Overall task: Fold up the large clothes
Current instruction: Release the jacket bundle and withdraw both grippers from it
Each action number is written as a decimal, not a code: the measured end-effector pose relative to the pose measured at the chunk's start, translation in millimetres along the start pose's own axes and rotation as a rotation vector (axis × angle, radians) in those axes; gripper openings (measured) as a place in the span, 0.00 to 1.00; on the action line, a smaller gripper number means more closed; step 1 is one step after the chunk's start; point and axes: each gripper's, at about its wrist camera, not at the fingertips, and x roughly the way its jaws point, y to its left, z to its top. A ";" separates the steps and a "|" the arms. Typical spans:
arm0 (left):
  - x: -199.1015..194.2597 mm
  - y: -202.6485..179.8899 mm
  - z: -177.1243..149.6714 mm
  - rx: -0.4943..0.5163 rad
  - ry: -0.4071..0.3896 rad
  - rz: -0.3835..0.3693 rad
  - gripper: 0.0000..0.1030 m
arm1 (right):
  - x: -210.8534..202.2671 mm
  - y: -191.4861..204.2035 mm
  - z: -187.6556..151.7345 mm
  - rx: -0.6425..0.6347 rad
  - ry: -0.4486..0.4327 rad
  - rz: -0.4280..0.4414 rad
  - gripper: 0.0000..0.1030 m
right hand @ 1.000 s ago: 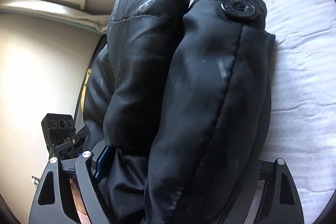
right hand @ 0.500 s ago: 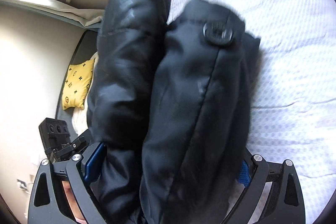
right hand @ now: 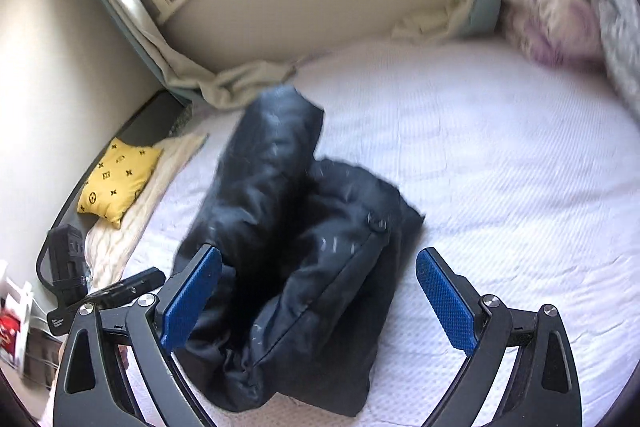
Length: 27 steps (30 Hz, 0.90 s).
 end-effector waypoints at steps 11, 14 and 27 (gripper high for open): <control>-53.3 -44.2 -2.7 0.151 -0.145 0.169 0.99 | -32.8 21.3 -11.0 -0.056 -0.037 -0.044 0.95; -74.9 -64.7 -15.8 0.233 -0.216 0.265 1.00 | -51.0 34.8 -21.3 -0.098 -0.071 -0.077 1.00; -116.0 -106.9 -117.0 0.312 -0.240 0.245 1.00 | -78.0 87.9 -124.9 -0.209 -0.011 -0.293 1.00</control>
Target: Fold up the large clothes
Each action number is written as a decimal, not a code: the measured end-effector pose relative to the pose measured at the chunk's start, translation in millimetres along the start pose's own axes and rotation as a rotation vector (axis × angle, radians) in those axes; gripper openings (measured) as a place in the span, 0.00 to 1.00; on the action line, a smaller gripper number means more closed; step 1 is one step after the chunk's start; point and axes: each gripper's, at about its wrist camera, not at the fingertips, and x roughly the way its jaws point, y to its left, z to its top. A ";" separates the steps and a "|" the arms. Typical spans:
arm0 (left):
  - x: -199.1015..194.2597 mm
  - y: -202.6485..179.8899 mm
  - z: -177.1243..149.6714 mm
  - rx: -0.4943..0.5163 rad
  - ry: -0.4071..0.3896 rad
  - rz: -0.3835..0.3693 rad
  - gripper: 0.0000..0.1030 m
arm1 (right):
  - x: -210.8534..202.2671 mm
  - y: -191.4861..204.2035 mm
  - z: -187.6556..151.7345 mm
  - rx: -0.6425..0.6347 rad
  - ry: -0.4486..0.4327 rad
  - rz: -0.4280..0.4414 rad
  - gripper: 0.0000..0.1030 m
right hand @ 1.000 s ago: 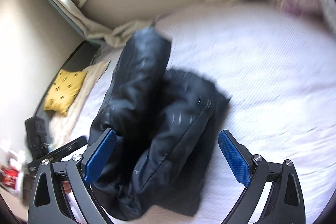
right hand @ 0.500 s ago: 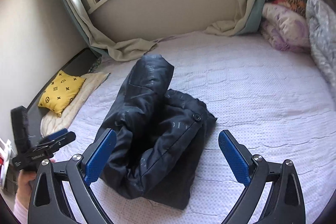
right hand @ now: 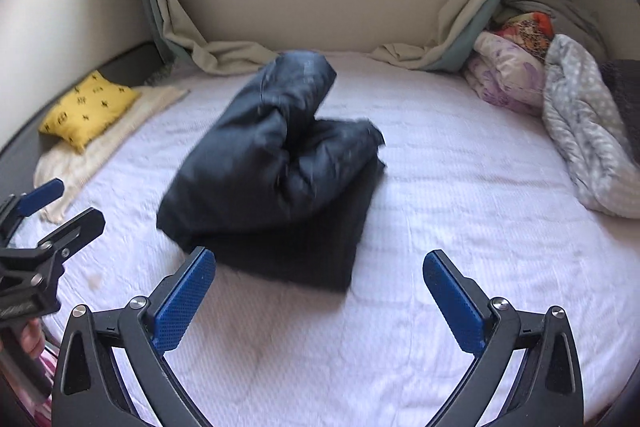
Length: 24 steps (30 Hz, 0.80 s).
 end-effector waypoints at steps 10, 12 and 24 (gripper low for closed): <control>-16.1 -22.0 -29.2 0.025 0.008 0.093 1.00 | -7.8 0.1 -51.5 0.101 0.059 -0.053 1.00; -15.8 -21.6 -34.8 0.016 0.025 0.081 1.00 | -10.3 1.8 -56.7 0.099 0.059 -0.053 1.00; -12.1 -21.6 -49.0 -0.002 0.069 0.069 1.00 | -22.1 2.0 -61.6 0.099 0.021 -0.068 1.00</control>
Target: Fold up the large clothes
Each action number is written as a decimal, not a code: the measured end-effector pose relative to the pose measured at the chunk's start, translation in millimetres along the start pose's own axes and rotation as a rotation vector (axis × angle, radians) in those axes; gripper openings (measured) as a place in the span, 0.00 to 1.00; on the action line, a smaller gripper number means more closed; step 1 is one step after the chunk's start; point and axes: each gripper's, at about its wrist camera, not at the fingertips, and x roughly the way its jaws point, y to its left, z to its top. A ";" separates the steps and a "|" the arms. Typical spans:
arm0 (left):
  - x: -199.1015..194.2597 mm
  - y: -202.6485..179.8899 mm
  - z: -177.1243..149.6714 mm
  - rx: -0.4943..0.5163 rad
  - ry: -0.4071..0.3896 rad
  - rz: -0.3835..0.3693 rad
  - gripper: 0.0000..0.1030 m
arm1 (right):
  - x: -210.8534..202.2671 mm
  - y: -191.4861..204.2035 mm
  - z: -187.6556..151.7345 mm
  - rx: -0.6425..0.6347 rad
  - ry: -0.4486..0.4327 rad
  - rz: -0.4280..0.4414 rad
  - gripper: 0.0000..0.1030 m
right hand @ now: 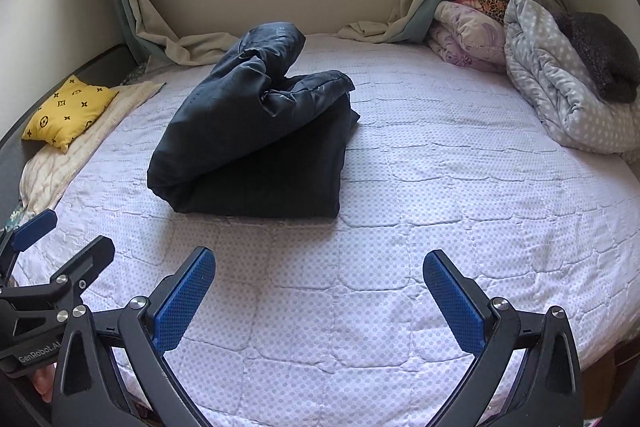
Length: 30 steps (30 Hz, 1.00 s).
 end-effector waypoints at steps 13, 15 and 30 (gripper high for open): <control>-1.1 -2.7 -1.8 0.005 -0.006 0.006 1.00 | -0.9 -1.4 -3.4 0.005 0.002 0.000 1.00; -1.0 -2.4 -1.8 0.002 -0.004 0.005 1.00 | -0.4 -1.6 -4.0 0.004 0.004 0.000 1.00; -1.9 -2.7 -1.1 -0.003 -0.009 0.007 1.00 | 0.8 -2.6 -4.4 0.001 0.000 0.000 1.00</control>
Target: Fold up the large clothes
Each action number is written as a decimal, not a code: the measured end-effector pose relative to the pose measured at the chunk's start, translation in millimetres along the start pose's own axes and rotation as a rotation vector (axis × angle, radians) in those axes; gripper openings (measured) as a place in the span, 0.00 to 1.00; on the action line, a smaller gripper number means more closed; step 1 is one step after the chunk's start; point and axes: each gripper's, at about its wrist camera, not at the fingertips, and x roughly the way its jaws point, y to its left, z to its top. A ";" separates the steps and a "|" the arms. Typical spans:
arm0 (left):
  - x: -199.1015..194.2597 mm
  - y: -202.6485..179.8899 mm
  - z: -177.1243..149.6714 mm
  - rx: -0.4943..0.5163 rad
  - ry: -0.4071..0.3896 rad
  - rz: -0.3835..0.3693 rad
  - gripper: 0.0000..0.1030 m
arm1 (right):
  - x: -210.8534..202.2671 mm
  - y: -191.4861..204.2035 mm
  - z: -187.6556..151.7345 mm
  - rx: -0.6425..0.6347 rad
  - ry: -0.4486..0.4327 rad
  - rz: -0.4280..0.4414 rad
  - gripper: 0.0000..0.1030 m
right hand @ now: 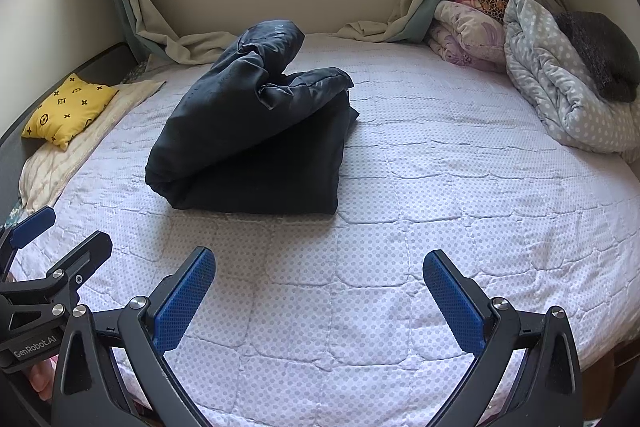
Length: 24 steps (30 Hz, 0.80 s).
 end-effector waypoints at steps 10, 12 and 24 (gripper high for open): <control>1.4 0.0 -0.4 0.000 0.003 0.004 1.00 | -0.1 2.7 -0.5 -0.012 0.000 0.011 1.00; 1.3 0.0 -0.5 0.001 0.002 0.005 1.00 | -0.6 2.2 -0.4 -0.012 -0.002 0.012 1.00; 0.6 -0.1 -0.5 -0.005 0.001 0.002 1.00 | -0.3 0.9 -0.6 -0.012 0.000 0.011 1.00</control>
